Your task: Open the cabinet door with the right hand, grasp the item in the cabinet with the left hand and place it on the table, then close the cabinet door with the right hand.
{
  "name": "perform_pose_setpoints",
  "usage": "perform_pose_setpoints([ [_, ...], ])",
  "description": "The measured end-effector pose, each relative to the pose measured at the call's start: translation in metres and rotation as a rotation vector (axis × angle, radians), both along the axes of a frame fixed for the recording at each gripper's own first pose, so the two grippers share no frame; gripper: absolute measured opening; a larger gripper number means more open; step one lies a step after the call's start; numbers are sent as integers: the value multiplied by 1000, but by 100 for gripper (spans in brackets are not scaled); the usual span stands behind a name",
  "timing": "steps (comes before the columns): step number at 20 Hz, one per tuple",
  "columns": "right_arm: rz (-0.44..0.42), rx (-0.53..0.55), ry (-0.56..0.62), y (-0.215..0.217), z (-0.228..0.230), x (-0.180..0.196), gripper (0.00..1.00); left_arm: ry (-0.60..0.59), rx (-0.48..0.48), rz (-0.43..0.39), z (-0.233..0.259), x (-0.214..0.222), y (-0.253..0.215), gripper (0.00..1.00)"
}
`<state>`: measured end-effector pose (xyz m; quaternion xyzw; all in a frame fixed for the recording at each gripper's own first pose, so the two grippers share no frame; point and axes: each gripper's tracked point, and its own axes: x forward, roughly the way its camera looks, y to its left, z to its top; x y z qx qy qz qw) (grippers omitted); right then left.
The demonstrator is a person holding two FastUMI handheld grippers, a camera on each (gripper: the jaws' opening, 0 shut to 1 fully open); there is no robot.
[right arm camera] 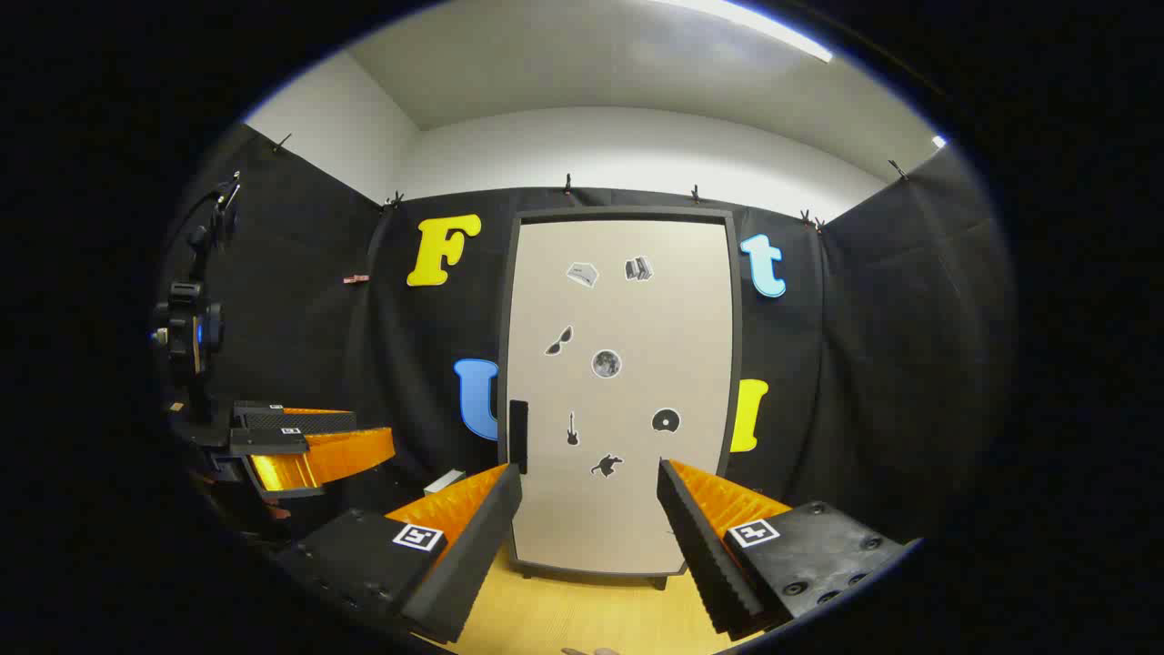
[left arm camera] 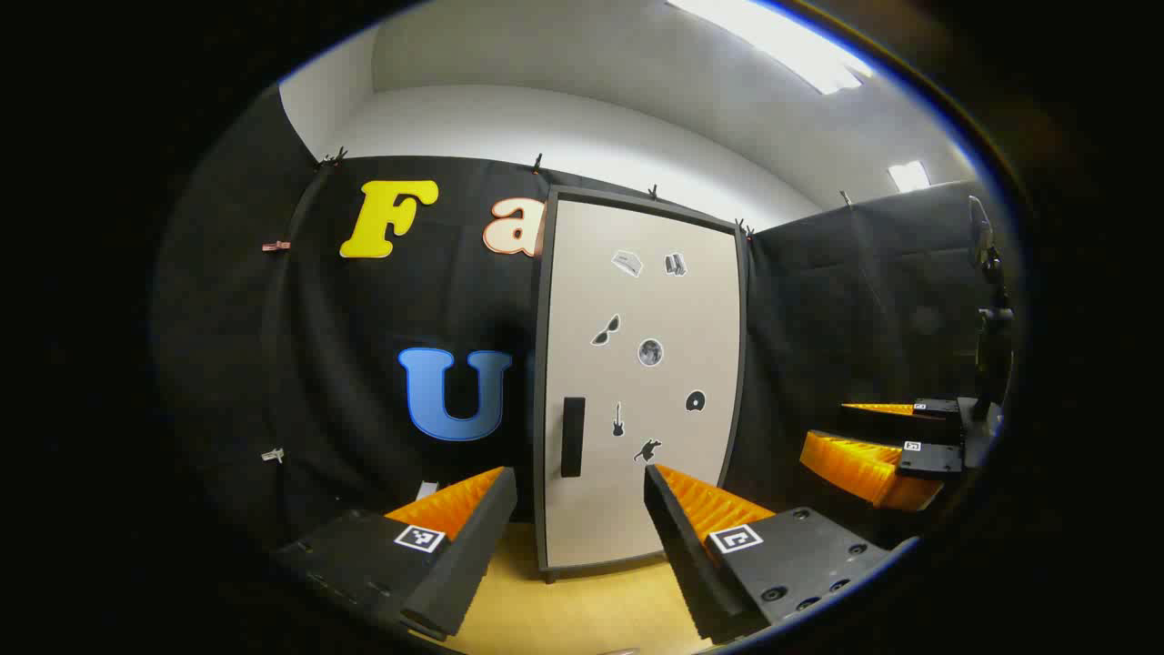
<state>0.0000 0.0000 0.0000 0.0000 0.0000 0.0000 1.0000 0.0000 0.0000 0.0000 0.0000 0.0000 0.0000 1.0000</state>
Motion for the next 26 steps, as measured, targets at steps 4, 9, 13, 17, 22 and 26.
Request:
perform_pose_setpoints([
  [4,4,20,11,1,-2,0,98,4,15,-6,-2,-1,-1,90],
  [9,-4,36,7,0,0,1,98,0,14,-22,-1,-1,-5,90],
  [13,0,34,23,3,-5,-2,98,-9,7,-33,0,-4,-6,90],
  [17,7,16,27,10,-6,-6,98,-12,-1,-51,-1,-9,-8,90],
  [22,9,15,45,19,-10,-10,98,-24,7,-75,1,-16,-8,90],
  [26,4,27,47,31,-13,-12,98,-18,23,-89,-2,-21,-1,91],
])
